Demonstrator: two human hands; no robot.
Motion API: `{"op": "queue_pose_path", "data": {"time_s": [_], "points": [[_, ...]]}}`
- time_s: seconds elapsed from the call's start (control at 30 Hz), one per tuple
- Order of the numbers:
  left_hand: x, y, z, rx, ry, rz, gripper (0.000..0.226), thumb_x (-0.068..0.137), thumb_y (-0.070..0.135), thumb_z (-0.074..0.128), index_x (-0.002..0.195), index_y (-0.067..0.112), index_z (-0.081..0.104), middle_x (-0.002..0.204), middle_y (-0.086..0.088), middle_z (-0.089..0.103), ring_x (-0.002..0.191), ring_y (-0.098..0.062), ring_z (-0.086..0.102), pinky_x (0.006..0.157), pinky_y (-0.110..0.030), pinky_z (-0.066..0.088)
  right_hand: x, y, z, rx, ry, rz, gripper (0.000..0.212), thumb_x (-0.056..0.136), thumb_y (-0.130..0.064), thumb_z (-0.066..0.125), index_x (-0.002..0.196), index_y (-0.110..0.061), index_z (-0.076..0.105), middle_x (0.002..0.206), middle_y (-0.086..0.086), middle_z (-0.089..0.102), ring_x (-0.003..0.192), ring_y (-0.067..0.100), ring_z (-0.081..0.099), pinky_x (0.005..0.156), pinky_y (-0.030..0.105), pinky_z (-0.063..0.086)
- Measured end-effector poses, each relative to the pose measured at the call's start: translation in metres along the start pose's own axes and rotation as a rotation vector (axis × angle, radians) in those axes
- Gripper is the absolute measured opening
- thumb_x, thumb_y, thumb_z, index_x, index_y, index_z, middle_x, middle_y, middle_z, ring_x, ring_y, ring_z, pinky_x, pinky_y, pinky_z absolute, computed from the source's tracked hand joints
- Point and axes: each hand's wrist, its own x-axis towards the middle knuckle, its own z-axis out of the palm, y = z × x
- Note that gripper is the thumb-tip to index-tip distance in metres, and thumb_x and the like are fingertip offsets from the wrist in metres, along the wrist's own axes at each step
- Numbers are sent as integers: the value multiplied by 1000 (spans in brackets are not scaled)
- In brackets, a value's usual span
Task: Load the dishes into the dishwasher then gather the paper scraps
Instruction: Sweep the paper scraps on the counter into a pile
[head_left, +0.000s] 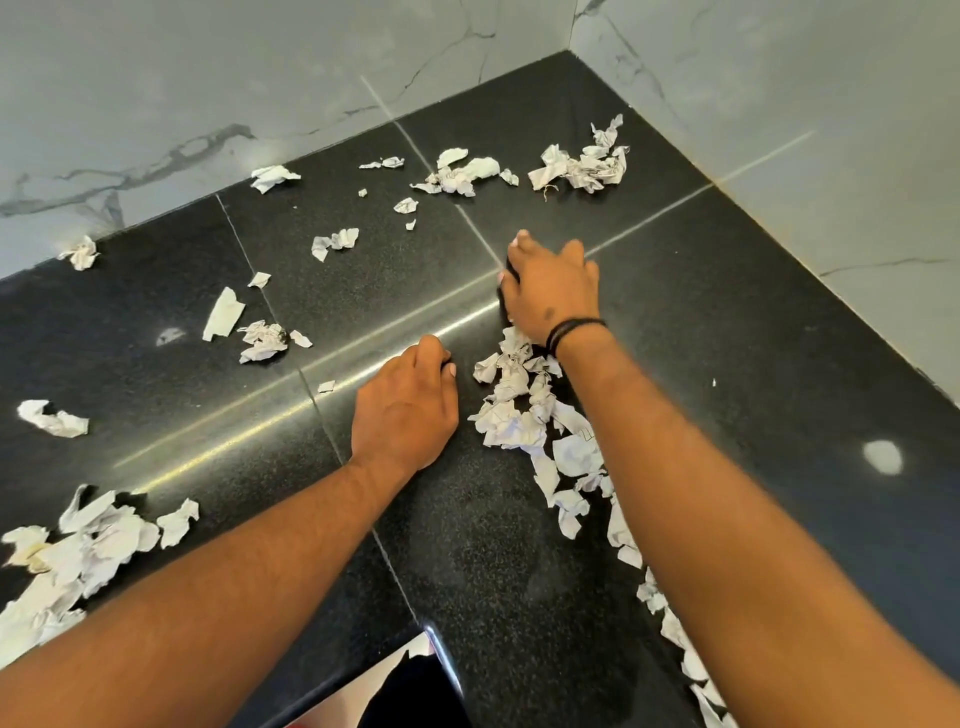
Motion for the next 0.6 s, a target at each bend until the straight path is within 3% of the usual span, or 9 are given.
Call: {"op": "queue_pose_path", "data": {"time_s": [0.17, 0.23, 0.3, 0.37, 0.43, 0.53, 0.6], "points": [[0, 1, 0, -4, -11, -3, 15, 103, 33, 44, 98, 20, 45, 81, 3, 58, 71, -20, 54, 58, -33, 36, -70, -8, 7, 30, 34, 15, 33, 100, -40, 43, 122, -25, 62, 150, -11, 49, 114, 30, 47, 92, 43, 39], [0, 2, 0, -3, -11, 0, 15, 103, 33, 44, 98, 19, 45, 82, 2, 58, 72, -20, 55, 58, -32, 35, -72, -10, 1, 91, 121, 59, 29, 99, -41, 45, 107, -24, 68, 125, -7, 67, 106, 27, 50, 90, 42, 39], [0, 2, 0, -1, -14, 3, 15, 104, 33, 44, 97, 20, 44, 81, 3, 57, 71, -19, 54, 57, -32, 35, -57, -9, -8, 129, 216, 98, 29, 98, -41, 46, 100, -22, 67, 106, -5, 70, 102, 25, 51, 87, 40, 38], [0, 2, -1, 4, -14, 5, 15, 104, 33, 44, 96, 20, 42, 79, 4, 54, 68, -19, 53, 57, -32, 35, -27, -5, -18, 110, 255, 94, 31, 99, -40, 47, 112, -19, 65, 128, -3, 64, 110, 28, 51, 90, 41, 40], [0, 2, -2, 4, -15, 3, 15, 104, 33, 44, 95, 21, 40, 77, 6, 51, 66, -17, 50, 56, -31, 34, 10, 0, -25, 90, 192, 86, 45, 99, -38, 48, 138, -16, 52, 156, -2, 40, 123, 34, 46, 97, 47, 42], [0, 2, -2, -3, -13, -1, 14, 104, 33, 44, 96, 21, 42, 77, 8, 49, 66, -15, 48, 57, -31, 34, 59, 12, -27, 41, 12, 114, 65, 100, -41, 49, 156, -17, 26, 167, -6, 9, 138, 40, 33, 105, 57, 37], [0, 1, -2, -17, -14, -2, 14, 104, 33, 44, 97, 21, 43, 78, 9, 50, 67, -15, 49, 57, -31, 36, 78, 21, -20, -51, -77, 132, 67, 101, -45, 44, 157, -18, 22, 168, -8, 5, 141, 42, 26, 109, 60, 32]]}}
